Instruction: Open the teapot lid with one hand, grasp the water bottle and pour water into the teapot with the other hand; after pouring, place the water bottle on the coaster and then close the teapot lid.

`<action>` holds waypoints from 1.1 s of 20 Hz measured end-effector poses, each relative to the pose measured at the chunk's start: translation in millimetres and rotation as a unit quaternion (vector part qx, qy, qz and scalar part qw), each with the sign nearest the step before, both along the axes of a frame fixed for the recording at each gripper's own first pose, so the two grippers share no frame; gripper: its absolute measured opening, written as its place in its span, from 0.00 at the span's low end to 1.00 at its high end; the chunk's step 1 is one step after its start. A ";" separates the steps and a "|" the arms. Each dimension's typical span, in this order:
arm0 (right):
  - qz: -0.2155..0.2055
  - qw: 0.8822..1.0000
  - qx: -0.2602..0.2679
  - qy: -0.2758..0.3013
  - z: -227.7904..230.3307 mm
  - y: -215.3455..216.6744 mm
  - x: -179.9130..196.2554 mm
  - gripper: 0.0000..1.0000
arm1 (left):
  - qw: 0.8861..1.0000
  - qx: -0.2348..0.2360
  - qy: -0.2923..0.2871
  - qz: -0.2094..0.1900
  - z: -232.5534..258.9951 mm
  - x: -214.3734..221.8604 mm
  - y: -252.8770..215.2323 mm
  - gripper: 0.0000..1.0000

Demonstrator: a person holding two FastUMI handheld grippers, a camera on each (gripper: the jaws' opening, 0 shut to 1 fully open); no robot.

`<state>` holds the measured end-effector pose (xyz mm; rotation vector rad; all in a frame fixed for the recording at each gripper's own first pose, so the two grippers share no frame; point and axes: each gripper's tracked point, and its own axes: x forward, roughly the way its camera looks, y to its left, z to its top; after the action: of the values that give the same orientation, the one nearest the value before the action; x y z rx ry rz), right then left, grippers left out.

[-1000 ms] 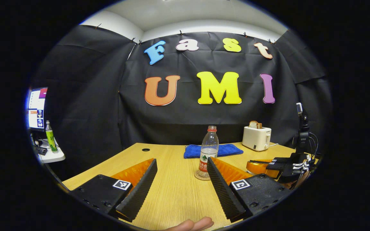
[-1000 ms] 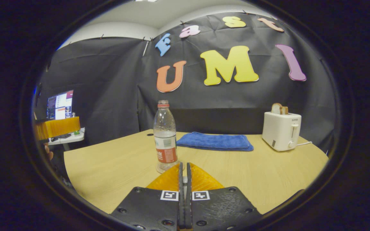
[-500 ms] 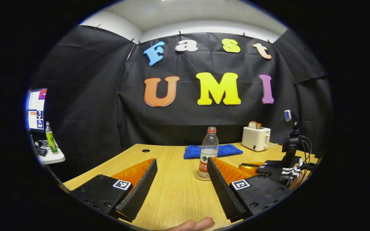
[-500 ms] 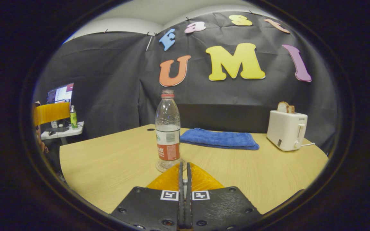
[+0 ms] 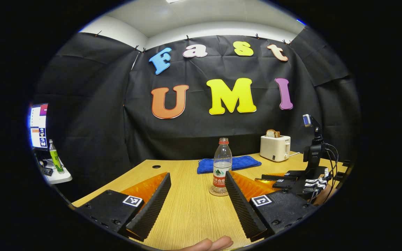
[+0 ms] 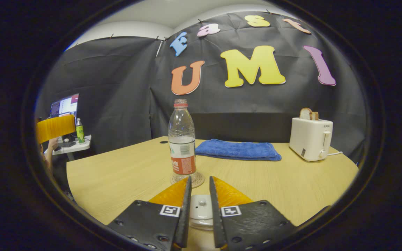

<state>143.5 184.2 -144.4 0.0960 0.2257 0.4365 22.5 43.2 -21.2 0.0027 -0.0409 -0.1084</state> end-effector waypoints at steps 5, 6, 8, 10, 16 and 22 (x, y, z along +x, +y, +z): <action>-0.013 1.000 0.006 -0.022 40.4 -11.1 -27.2 0.50 | 1.000 0.004 0.013 0.016 -0.5 -1.4 8.2 0.97; -0.019 0.999 0.002 -0.030 49.3 -17.2 -34.8 0.53 | 1.000 0.009 0.014 0.022 2.2 -3.3 10.9 0.97; -0.032 0.998 0.002 -0.047 70.0 -28.4 -52.3 0.62 | 0.999 0.014 0.012 0.031 5.4 -6.1 14.8 0.97; -0.054 0.997 0.004 -0.058 86.6 -43.7 -68.9 0.77 | 0.999 0.010 0.010 0.038 12.3 -12.0 18.5 0.97; -0.096 0.994 -0.027 -0.038 96.0 -87.5 -109.9 0.96 | 0.999 -0.008 -0.008 0.037 30.0 -32.2 8.6 0.97; -0.149 0.988 -0.035 -0.019 100.3 -153.1 -136.2 0.95 | 0.999 0.017 -0.002 0.042 23.3 -37.5 -10.9 0.97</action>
<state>7.3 31.0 -44.1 0.0519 0.1851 0.1331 -15.0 32.3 2.0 0.0386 -0.0420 -0.0248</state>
